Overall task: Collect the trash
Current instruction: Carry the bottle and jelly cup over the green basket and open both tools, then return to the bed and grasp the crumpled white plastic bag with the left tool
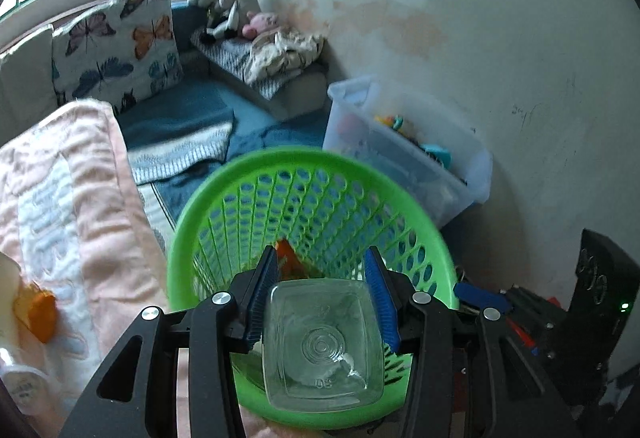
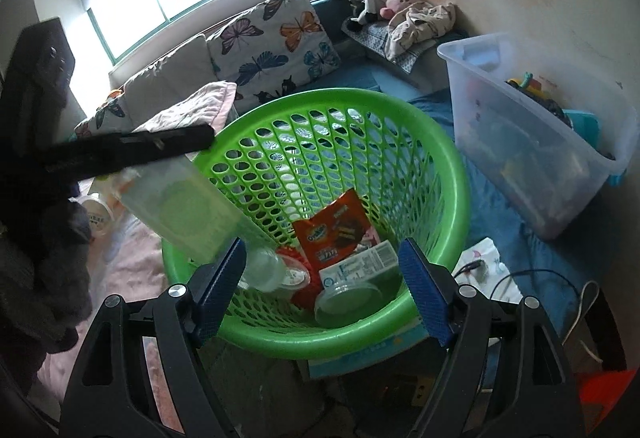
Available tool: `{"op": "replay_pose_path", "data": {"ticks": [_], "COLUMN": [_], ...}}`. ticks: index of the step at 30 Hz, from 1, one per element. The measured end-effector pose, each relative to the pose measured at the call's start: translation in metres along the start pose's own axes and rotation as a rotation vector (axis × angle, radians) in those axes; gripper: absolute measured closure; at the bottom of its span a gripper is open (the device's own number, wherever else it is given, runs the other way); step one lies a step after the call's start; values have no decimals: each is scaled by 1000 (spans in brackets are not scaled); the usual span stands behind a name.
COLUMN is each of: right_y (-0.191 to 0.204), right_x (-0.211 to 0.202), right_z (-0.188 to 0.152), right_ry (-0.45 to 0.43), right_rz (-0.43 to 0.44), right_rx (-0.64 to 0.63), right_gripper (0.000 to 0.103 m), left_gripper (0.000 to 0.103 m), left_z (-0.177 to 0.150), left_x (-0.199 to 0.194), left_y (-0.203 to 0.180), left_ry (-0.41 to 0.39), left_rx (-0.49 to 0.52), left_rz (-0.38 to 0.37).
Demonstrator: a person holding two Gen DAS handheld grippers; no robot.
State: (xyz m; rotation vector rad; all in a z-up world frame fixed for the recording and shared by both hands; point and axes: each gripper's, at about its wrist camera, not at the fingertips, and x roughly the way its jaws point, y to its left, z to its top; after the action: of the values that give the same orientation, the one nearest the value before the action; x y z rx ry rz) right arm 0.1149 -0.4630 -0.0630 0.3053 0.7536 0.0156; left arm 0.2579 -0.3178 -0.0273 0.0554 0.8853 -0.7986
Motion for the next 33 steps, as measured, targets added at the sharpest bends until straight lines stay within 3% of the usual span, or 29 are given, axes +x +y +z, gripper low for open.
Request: {"op": "replay_pose_path", "data": {"ticks": [4, 16, 33], "right_y": [3, 33, 110], "right_x": [-1, -10, 14], "right_z": [-1, -2, 4], "right_ry": [-2, -10, 26], "right_rz": [9, 44, 146], "right_rx": [3, -47, -152], "right_gripper": [25, 24, 24], "left_gripper": [48, 48, 48], "left_z": [-4, -30, -92], "left_x": [0, -59, -163], "left_y": [1, 20, 129], "left_ry": [4, -75, -223], "left_rx": [-18, -34, -264], "left_rz": [-13, 63, 271]}}
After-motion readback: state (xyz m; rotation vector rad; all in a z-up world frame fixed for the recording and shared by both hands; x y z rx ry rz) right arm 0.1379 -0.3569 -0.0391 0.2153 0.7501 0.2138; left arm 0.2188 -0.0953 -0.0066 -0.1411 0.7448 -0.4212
